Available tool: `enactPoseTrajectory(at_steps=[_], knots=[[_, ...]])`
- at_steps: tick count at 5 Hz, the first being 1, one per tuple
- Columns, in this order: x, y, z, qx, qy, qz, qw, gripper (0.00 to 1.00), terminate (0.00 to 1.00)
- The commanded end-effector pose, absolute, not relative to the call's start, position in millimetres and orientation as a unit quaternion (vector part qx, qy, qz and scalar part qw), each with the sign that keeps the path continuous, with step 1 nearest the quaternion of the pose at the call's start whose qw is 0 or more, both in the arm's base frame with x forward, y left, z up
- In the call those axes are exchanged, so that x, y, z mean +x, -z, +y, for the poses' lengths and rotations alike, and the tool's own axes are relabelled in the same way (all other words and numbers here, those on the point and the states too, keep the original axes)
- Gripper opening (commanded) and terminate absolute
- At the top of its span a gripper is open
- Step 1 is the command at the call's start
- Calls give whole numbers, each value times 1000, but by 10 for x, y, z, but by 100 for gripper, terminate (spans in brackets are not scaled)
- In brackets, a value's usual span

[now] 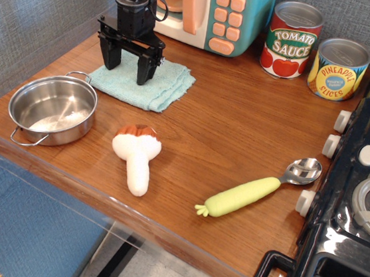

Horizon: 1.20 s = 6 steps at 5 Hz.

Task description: Move blue napkin to space in front of cans.

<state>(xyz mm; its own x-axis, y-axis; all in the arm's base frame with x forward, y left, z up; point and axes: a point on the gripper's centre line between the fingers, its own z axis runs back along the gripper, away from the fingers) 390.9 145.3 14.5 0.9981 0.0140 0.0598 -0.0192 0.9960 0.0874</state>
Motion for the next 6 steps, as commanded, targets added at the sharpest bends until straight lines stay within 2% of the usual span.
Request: enactPoseTrajectory(at_steps=[1,2,4,5,6], knots=[[3930,-166,1161,28,-21,-33,999,100,0],[3986,-192,765,31,-32,-23,999,100,0],[4090,-174,-238,35,-3,-29,999,100,0],[4091,-97,-576,33,9,-27,999,100,0],[4116,-70,-661,25,-1,-21,999,100,0]])
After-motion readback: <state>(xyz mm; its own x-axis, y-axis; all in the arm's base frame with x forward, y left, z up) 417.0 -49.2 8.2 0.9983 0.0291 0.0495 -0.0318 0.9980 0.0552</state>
